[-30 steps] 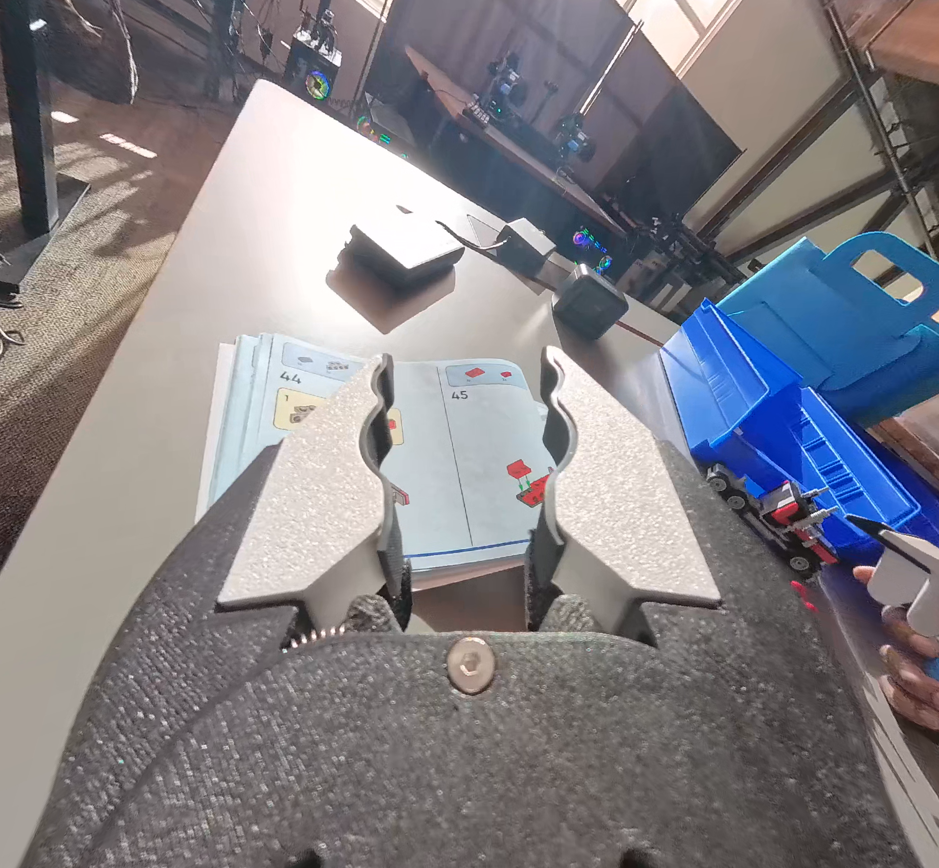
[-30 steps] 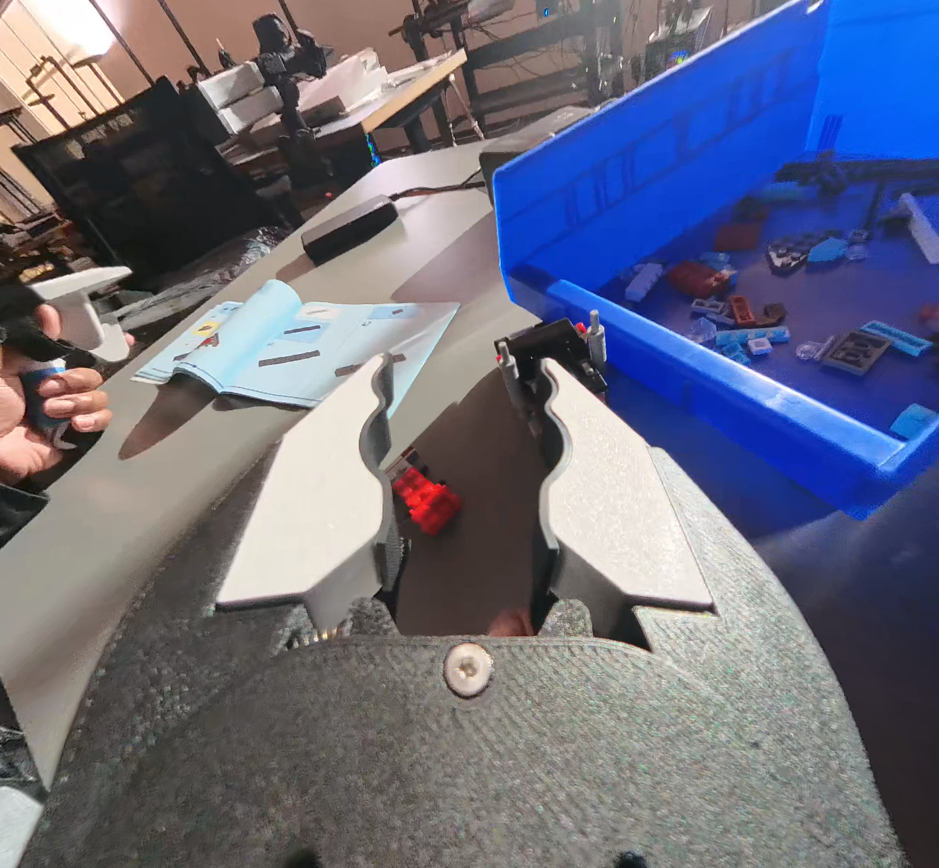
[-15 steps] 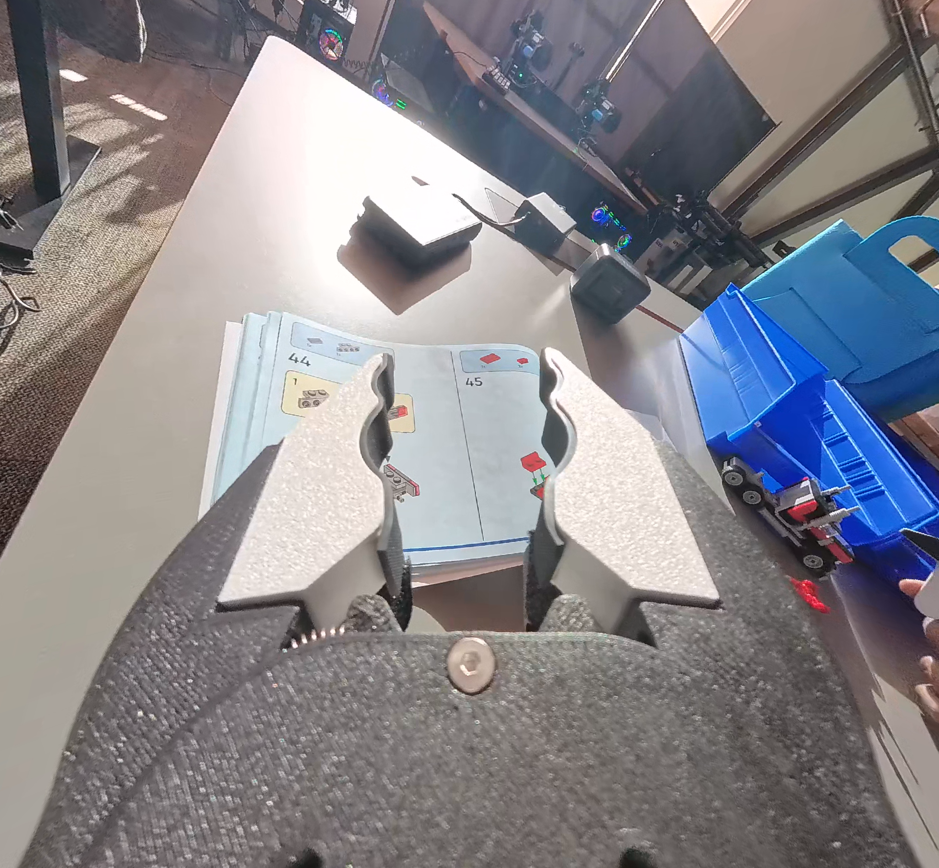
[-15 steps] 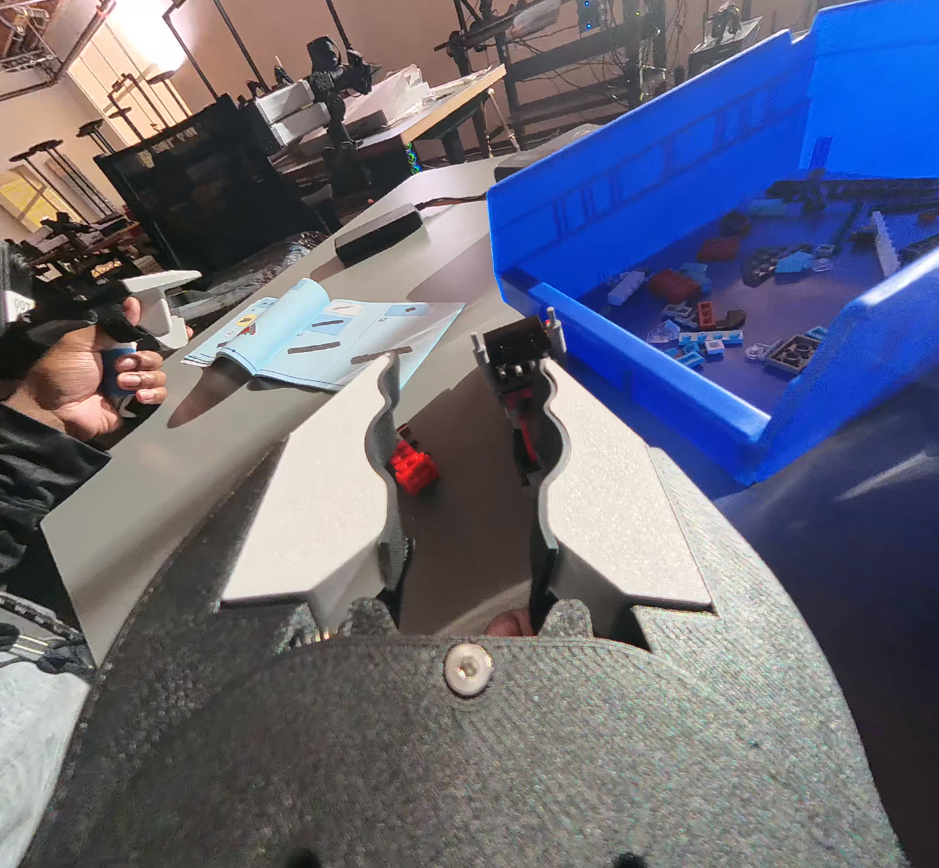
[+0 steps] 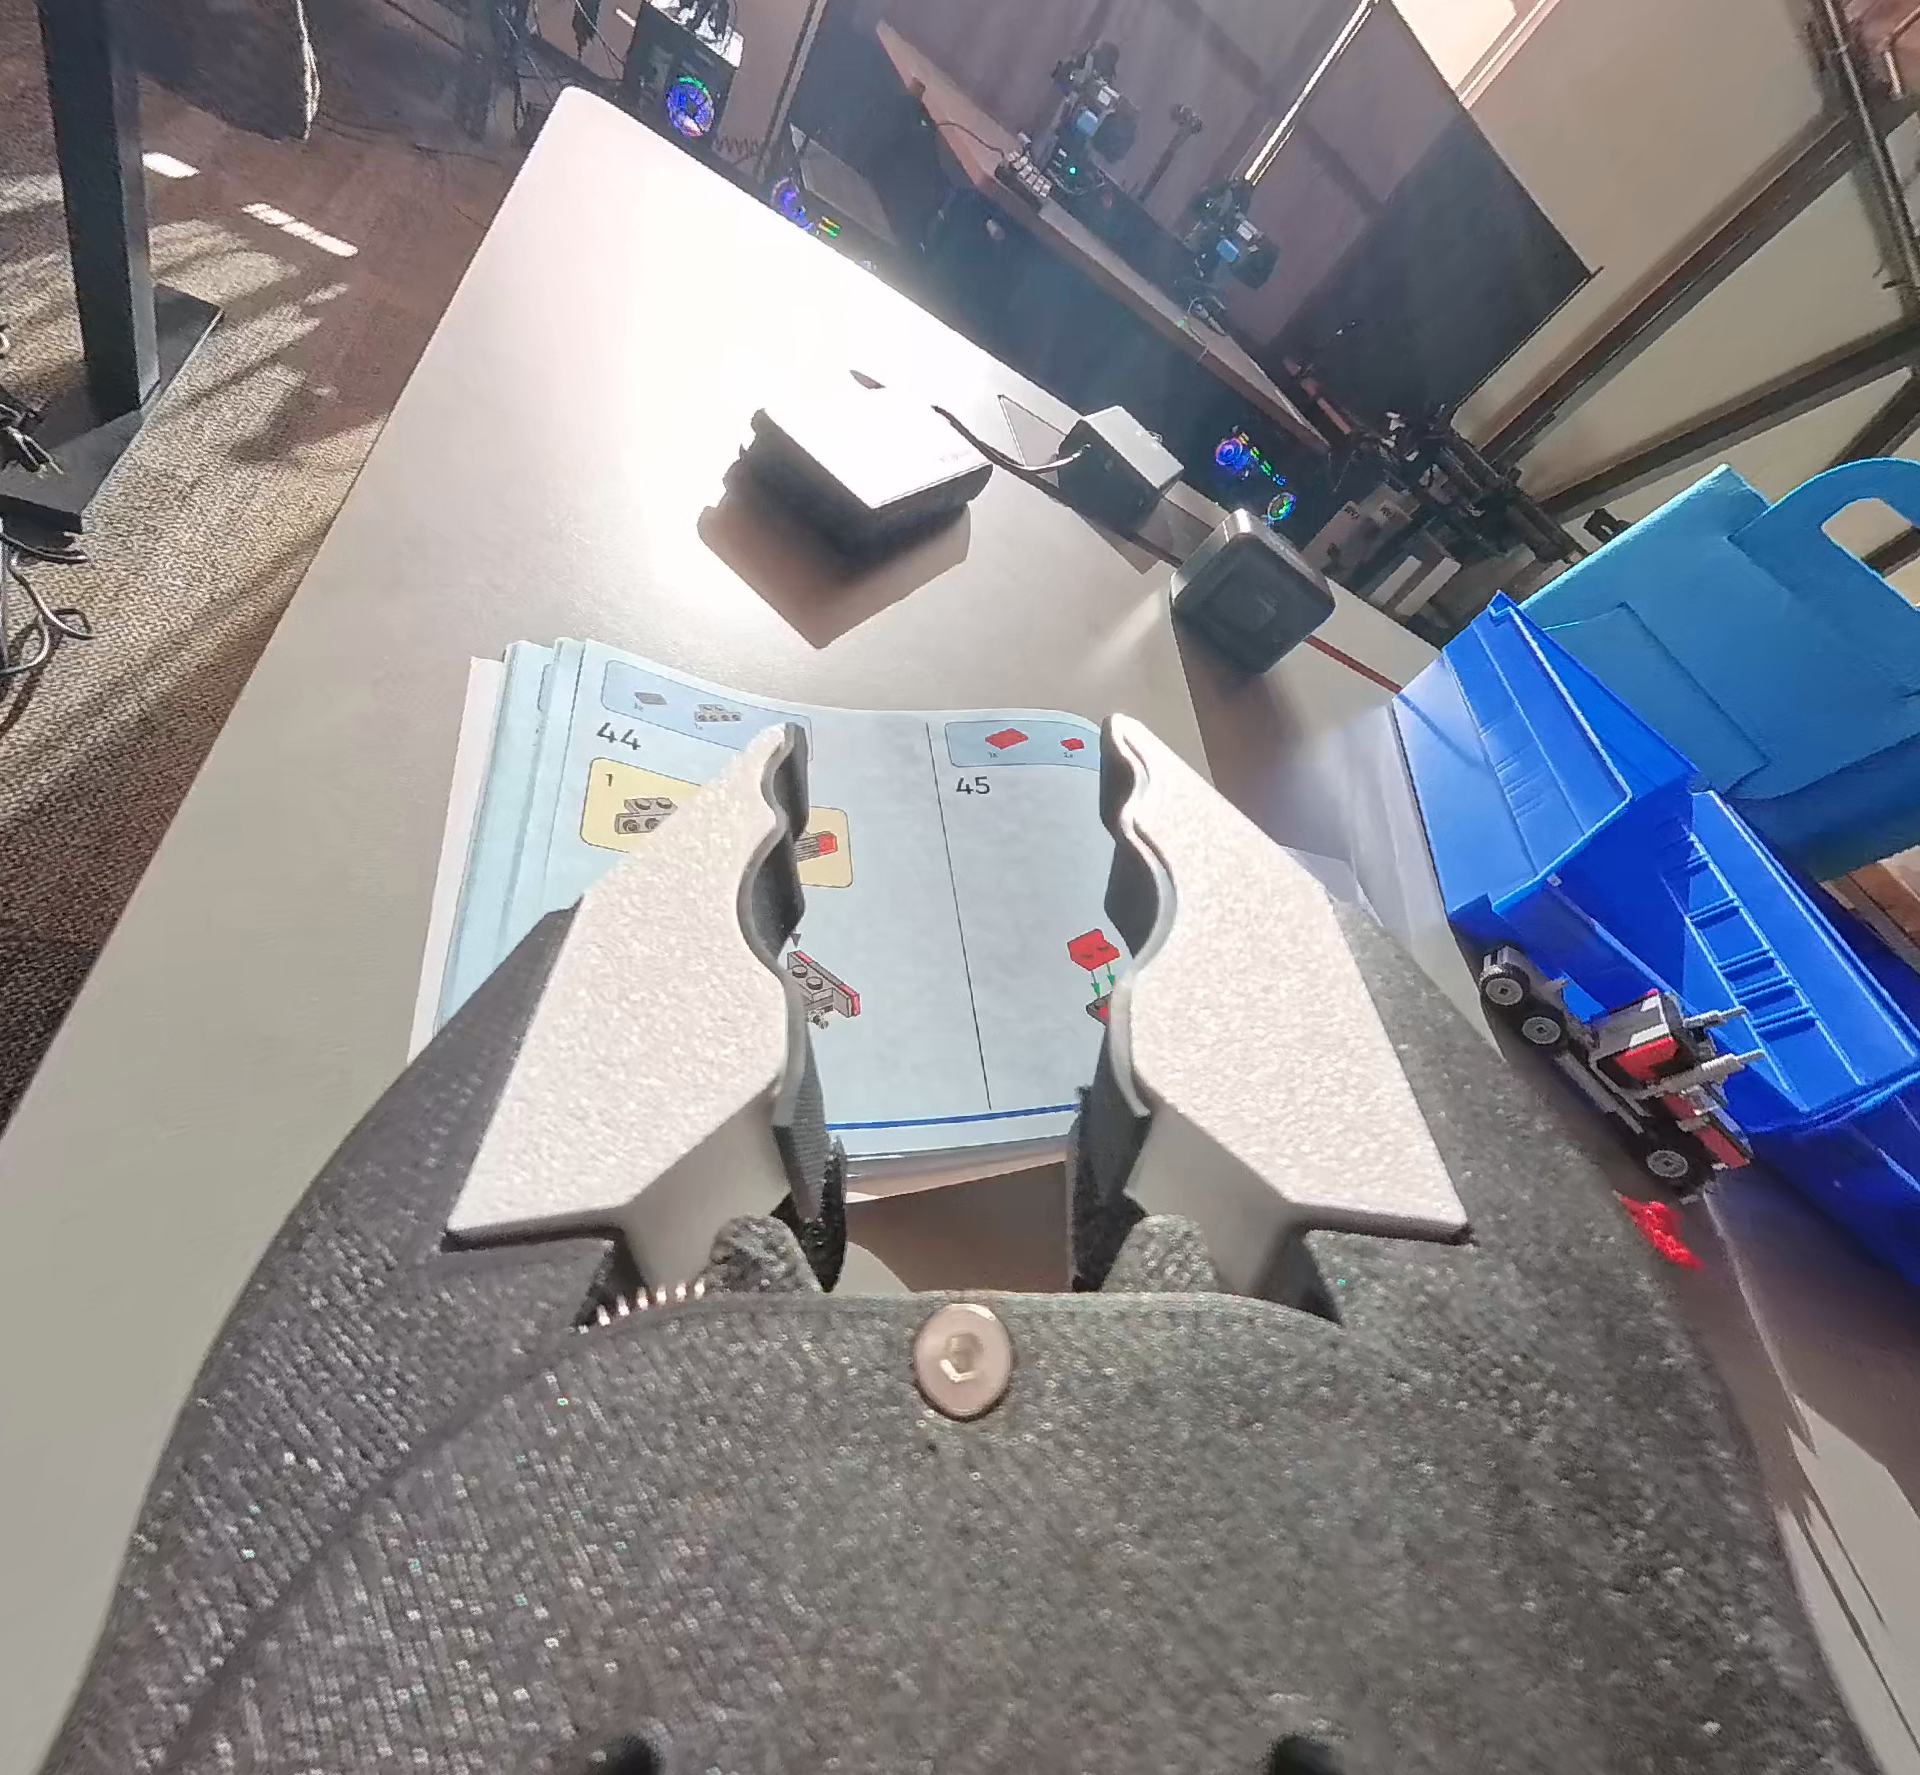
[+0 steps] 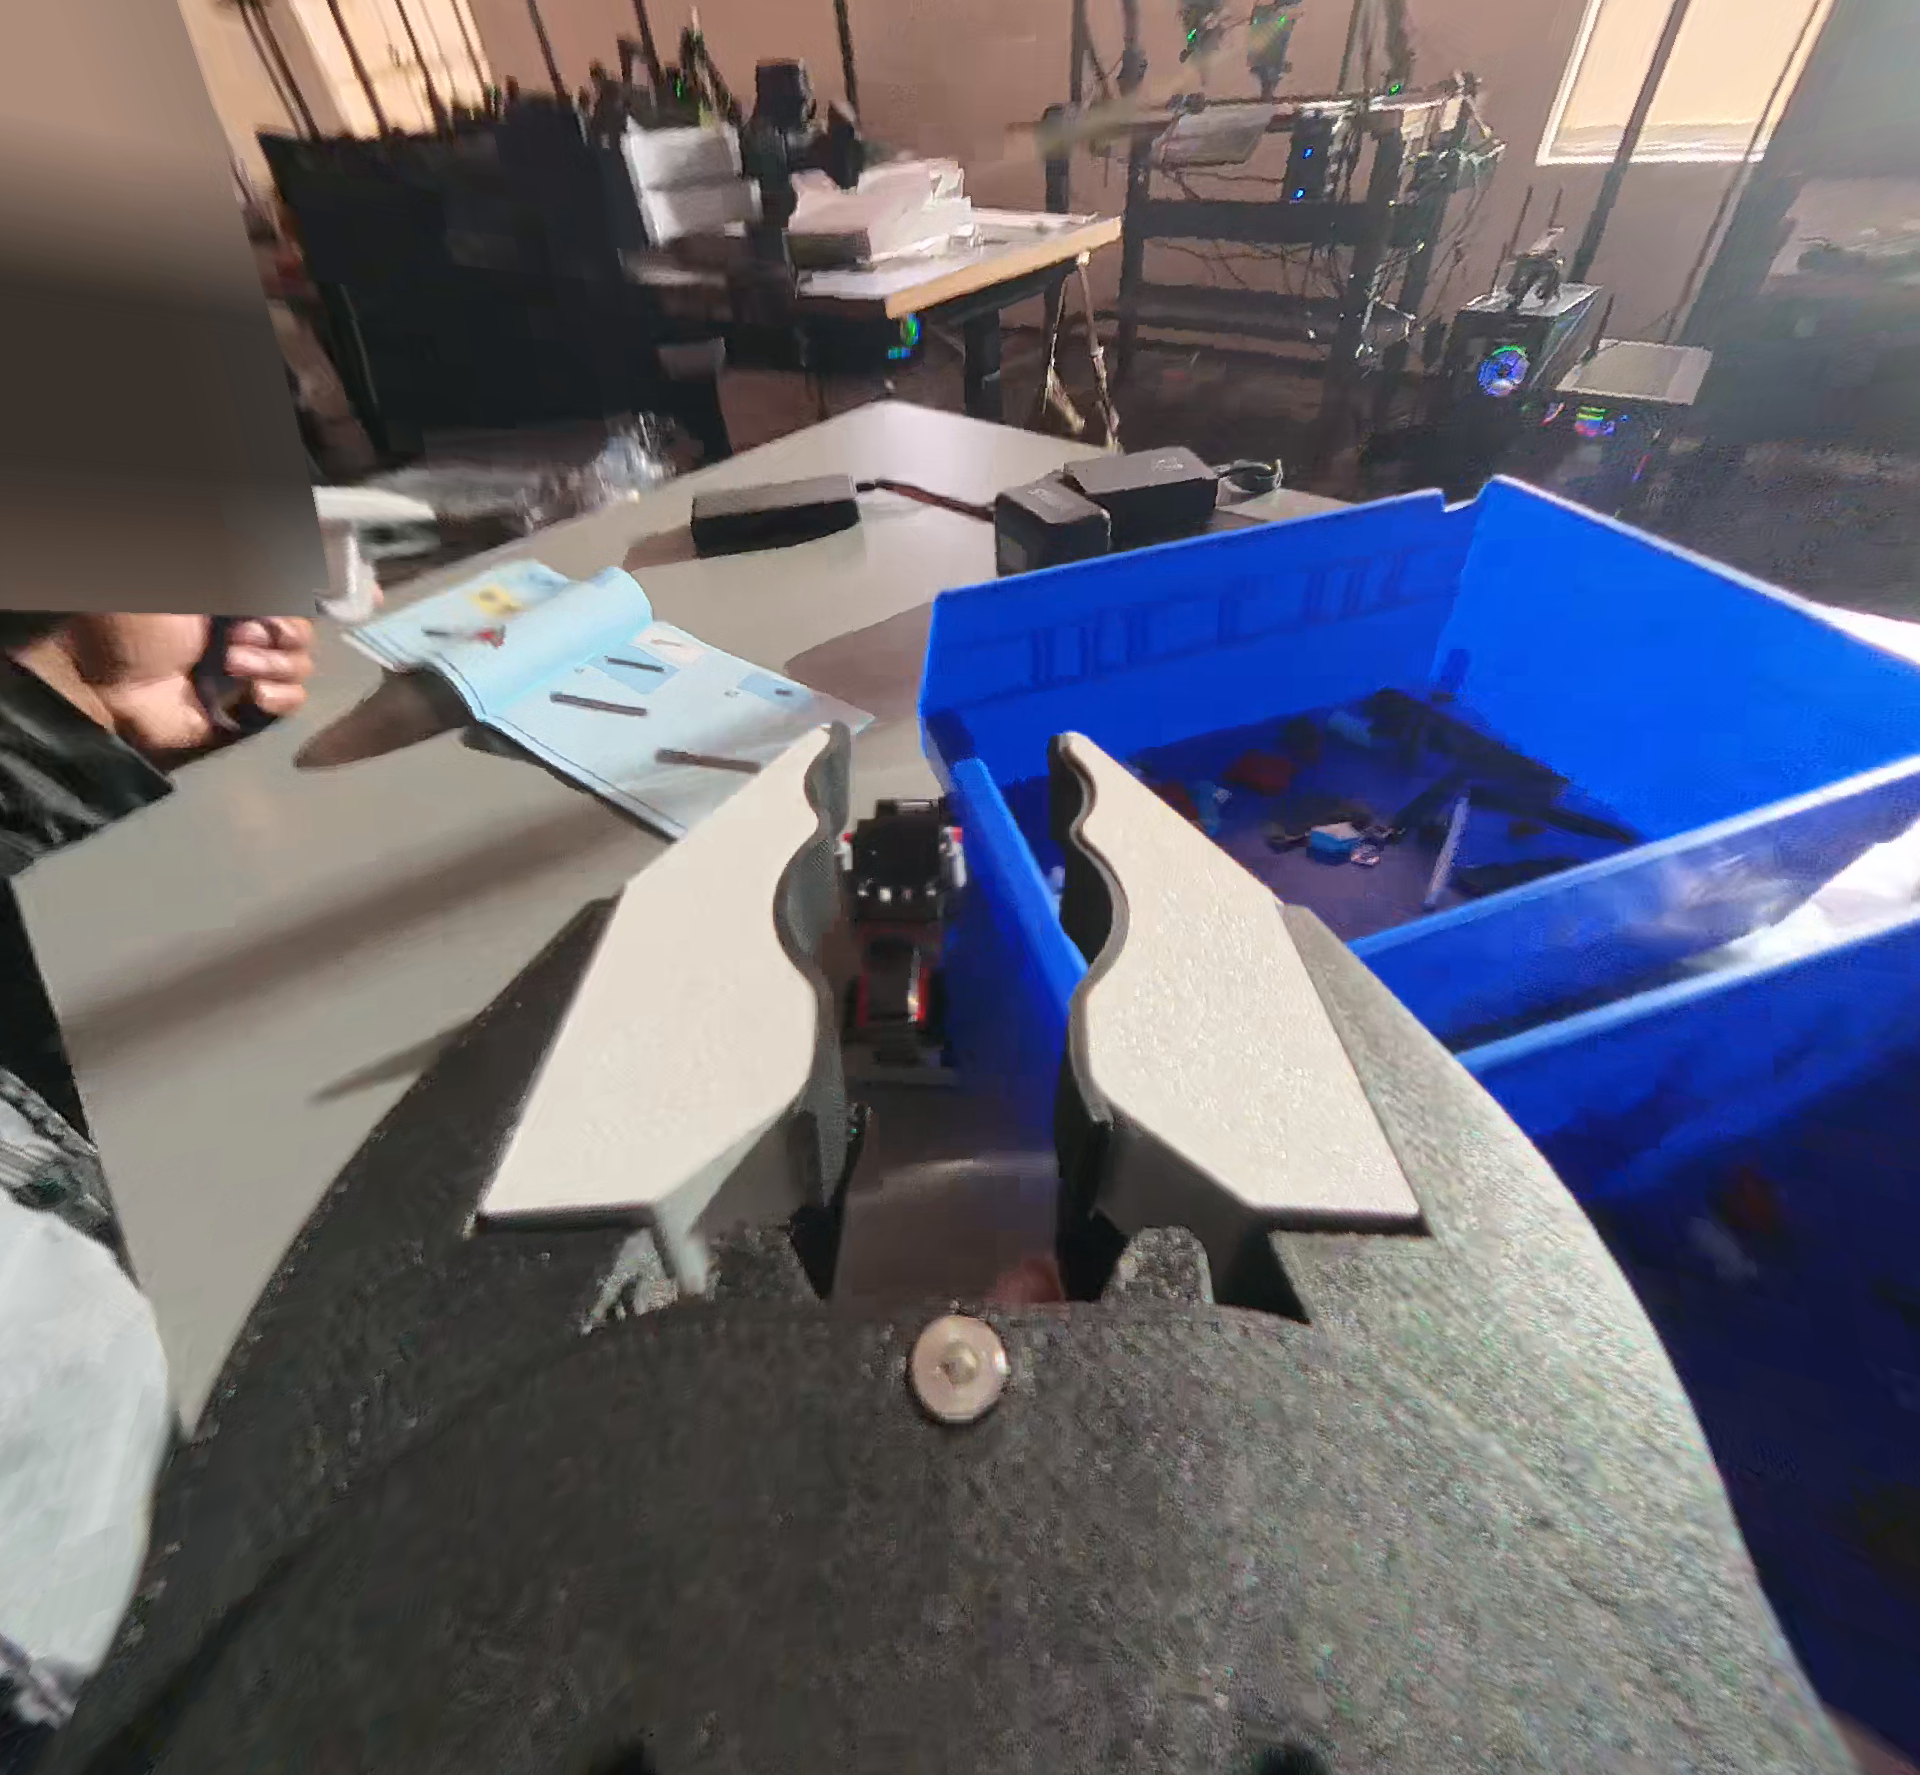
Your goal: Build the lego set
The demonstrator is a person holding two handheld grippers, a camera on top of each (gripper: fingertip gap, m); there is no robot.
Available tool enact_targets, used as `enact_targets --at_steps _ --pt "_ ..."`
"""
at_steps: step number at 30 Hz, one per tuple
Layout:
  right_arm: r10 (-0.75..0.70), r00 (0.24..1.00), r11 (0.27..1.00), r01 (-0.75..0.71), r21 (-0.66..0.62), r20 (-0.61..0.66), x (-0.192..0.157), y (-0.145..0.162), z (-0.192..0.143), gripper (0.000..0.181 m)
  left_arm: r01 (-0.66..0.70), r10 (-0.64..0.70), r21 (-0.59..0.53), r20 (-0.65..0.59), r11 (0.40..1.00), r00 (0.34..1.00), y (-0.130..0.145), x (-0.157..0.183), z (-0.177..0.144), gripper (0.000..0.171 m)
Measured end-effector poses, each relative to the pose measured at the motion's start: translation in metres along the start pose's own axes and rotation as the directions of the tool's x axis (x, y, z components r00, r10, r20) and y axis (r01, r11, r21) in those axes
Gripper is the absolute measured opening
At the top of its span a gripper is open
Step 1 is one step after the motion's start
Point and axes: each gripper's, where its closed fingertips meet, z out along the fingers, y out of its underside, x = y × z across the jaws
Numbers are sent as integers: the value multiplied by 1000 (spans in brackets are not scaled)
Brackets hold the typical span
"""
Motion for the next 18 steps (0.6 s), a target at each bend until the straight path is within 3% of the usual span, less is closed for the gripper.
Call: enact_targets --at_steps 3,5,8,11,14,18 --pt "-203 979 960 202 -193 16 39 -10 19 39 2 -2 -8 -7 1000 1000 1 1 1 57" --pt "-346 937 878 343 -335 51 75 -12 43 37 1 -1 -12 -10 1000 1000 2 2 2 57" --pt "-420 887 686 449 -573 191 129 6 96 34 1 -1 -14 -13 1000 1000 2 2 2 57" --pt "-453 836 473 519 -712 308 181 35 153 30 -2 2 -14 -18 1000 1000 2 3 2 57" --pt "-456 795 247 545 -801 401 224 70 188 30 1 -1 -2 -26 1000 1000 1 4 0 57" --pt "-397 781 83 553 -829 481 243 97 203 28 12 -9 39 -54 999 998 -3 8 -6 57"
